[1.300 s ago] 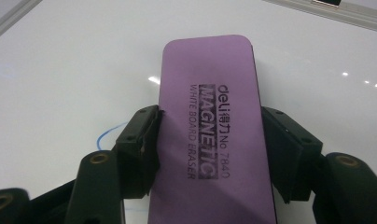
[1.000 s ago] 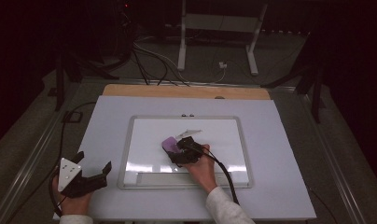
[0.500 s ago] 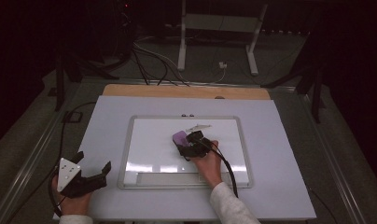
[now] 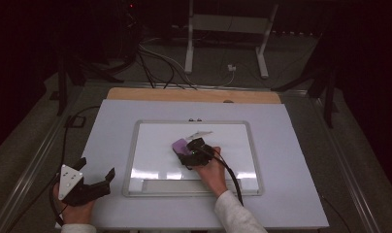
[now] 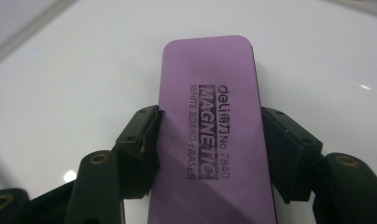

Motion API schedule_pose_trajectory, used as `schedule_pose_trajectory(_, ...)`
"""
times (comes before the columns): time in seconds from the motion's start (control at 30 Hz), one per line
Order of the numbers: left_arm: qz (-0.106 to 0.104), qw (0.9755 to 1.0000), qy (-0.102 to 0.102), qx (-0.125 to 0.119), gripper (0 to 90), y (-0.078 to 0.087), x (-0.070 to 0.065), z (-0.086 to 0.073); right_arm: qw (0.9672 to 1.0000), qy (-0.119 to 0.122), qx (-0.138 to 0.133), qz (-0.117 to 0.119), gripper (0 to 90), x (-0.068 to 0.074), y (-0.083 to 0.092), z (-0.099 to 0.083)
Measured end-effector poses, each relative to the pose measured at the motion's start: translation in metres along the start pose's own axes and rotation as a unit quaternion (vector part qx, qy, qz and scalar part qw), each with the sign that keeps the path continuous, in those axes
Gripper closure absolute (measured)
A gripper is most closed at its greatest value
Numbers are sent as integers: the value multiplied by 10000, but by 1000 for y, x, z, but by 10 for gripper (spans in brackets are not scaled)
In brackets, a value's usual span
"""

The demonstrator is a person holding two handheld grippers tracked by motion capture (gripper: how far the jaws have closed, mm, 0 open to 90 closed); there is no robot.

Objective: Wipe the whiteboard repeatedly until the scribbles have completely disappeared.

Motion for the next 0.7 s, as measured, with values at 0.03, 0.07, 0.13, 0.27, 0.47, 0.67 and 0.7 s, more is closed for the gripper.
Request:
schedule_pose_trajectory(0.03, -2, 10000, -5, -2, 12, 0, 0, 0, 9998, -140, 5, -102, 410, -9, 1, 0)
schedule_pose_trajectory(0.07, -6, 10000, -4, 1, 12, 0, 0, 0, 9996, -225, 12, -155, 410, -14, 2, 0)
schedule_pose_trajectory(0.13, -13, 10000, -14, 11, 12, -1, -1, 0, 9996, -255, 22, -135, 410, -18, 3, -1)
schedule_pose_trajectory(0.27, -25, 10000, -39, 25, 12, -2, -3, 0, 10000, -96, 13, 7, 409, -5, 2, -2)
schedule_pose_trajectory(0.47, -17, 10000, -28, 17, 12, -1, -2, 0, 9982, 366, 19, 472, 409, 29, -1, -2)
schedule_pose_trajectory(0.67, -15, 10000, -26, 17, 12, -1, -2, 0, 9997, 153, -8, 205, 409, 8, -1, 0)
schedule_pose_trajectory(0.7, -17, 10000, -27, 17, 12, -1, -2, 0, 9999, 90, -16, 146, 409, 3, -1, 1)
Point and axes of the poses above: each handheld gripper's, and its own axes: y roughly backward along the jaws, z roughly out of its top, x roughly to its left, the point moved 6 cm from there along -y, roughly forward along the jaws, and after that the axes turned 4 degrees about y, right-handed, at the moved point
